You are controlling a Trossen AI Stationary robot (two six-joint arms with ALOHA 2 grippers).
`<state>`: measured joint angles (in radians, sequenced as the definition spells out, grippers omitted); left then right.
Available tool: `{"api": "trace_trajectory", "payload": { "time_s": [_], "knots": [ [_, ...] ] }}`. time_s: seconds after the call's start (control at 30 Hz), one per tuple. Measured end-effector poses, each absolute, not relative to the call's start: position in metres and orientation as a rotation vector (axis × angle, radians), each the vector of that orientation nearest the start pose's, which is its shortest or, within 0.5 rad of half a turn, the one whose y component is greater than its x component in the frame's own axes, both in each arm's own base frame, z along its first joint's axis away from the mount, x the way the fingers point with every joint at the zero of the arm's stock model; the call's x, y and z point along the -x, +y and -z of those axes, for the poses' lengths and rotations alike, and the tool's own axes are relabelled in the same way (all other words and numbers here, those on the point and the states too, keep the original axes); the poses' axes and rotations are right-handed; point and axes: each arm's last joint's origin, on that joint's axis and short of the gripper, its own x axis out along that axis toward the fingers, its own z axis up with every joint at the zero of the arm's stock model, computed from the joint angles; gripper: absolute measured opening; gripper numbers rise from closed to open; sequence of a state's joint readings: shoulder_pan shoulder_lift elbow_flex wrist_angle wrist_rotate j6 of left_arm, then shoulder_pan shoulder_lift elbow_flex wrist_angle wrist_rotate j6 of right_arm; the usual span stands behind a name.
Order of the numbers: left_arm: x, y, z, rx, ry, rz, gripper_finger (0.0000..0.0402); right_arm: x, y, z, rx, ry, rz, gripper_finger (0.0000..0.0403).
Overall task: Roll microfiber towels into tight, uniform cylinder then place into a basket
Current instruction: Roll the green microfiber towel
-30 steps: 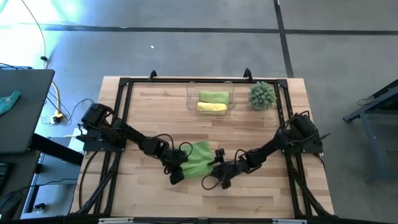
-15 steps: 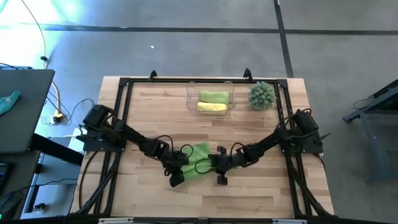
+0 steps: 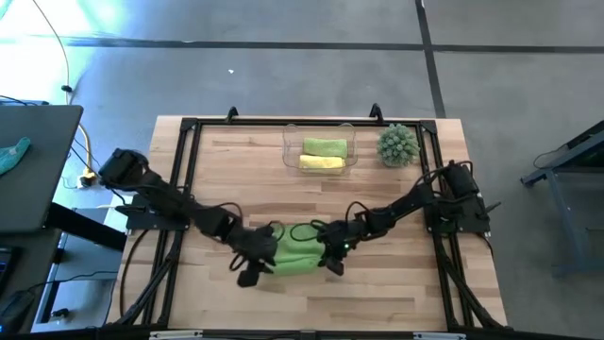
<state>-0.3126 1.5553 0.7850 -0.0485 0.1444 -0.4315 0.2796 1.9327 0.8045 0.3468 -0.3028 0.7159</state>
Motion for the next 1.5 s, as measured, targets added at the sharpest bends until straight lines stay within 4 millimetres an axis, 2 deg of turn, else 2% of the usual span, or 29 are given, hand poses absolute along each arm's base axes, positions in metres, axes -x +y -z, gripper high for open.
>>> {"api": "trace_trajectory", "payload": {
  "time_s": [0.13,0.23,0.43,0.53,0.77,0.97,1.23,1.33,1.5],
  "knots": [
    [-0.275,-0.12,-0.182,0.154,0.788,0.274,0.0102,-0.327,0.097,-0.089,-0.733,0.955,-0.224,0.0002],
    [-0.267,-0.138,-0.182,0.05,0.745,0.248,0.0102,-0.328,0.095,-0.089,-0.755,0.955,-0.22,0.0002],
    [-0.264,-0.157,-0.161,-0.041,0.77,0.198,0.0132,-0.329,0.093,-0.09,-0.788,0.95,-0.201,0.0001],
    [-0.265,-0.159,-0.147,-0.08,0.806,0.159,0.0159,-0.329,0.093,-0.09,-0.804,0.951,-0.19,0.0001],
    [-0.268,-0.156,-0.131,-0.206,0.814,0.067,0.0205,-0.329,0.093,-0.09,-0.809,0.949,-0.186,0.0001],
    [-0.272,-0.148,-0.124,-0.26,0.825,-0.002,0.0209,-0.329,0.093,-0.09,-0.805,0.947,-0.189,0.0001],
    [-0.285,-0.132,-0.102,-0.203,0.913,0.01,0.0207,-0.329,0.093,-0.09,-0.796,0.944,-0.195,0.0003],
    [-0.287,-0.129,-0.1,-0.133,0.921,-0.016,0.0207,-0.329,0.093,-0.09,-0.767,0.939,-0.21,0.0026],
    [-0.291,-0.119,-0.101,0.11,0.945,-0.067,0.0206,-0.324,0.091,-0.104,-0.695,0.932,-0.259,0.01]
  ]
}}
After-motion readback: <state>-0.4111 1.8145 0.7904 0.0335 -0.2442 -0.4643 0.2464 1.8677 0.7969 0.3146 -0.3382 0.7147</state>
